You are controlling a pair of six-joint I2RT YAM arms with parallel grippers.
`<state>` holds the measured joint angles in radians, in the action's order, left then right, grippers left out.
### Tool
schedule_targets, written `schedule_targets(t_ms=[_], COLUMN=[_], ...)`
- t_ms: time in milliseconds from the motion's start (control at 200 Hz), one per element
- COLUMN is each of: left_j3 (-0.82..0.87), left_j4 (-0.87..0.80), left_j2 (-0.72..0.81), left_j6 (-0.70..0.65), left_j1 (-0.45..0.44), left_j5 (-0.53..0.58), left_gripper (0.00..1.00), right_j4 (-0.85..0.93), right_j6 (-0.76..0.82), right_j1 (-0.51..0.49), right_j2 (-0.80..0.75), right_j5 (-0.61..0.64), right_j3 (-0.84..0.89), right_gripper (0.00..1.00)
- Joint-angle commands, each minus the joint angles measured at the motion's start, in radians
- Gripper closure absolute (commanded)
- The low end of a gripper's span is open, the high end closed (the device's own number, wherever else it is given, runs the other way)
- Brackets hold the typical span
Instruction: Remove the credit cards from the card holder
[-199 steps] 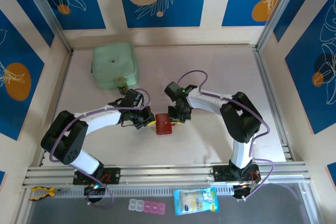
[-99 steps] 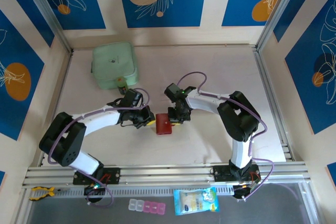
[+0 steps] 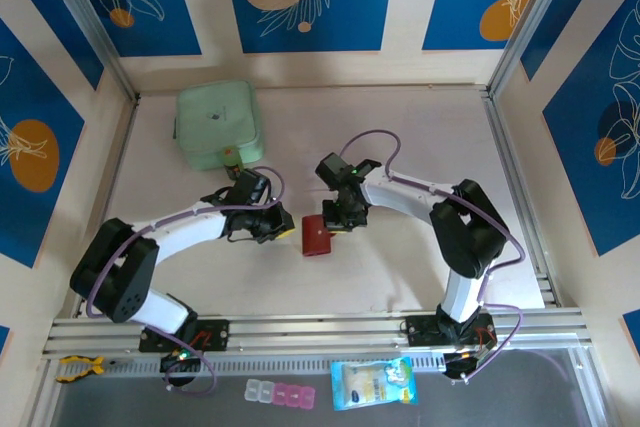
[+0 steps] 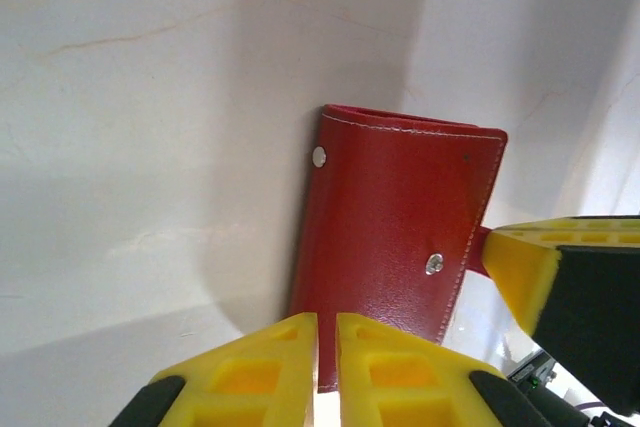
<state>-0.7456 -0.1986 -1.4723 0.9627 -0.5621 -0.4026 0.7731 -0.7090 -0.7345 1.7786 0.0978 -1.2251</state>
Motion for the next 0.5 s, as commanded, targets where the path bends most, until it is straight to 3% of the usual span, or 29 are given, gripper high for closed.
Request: schedule_targets(t_ms=[0, 495], left_j3=[-0.028, -0.02], left_j4=[-0.018, -0.07], left_j2=[0.021, 0.099], left_j6=[-0.023, -0.073], left_j1=[0.007, 0.021], left_j5=[0.019, 0.059], left_gripper=[0.84, 0.79], right_j4=[0.078, 0.132], right_j6=[0.033, 0.047], right_j1=[0.003, -0.003], right_j2=[-0.045, -0.048], right_j5=[0.015, 0.013], right_j3=[-0.043, -0.154], right_gripper=[1.0, 1.0])
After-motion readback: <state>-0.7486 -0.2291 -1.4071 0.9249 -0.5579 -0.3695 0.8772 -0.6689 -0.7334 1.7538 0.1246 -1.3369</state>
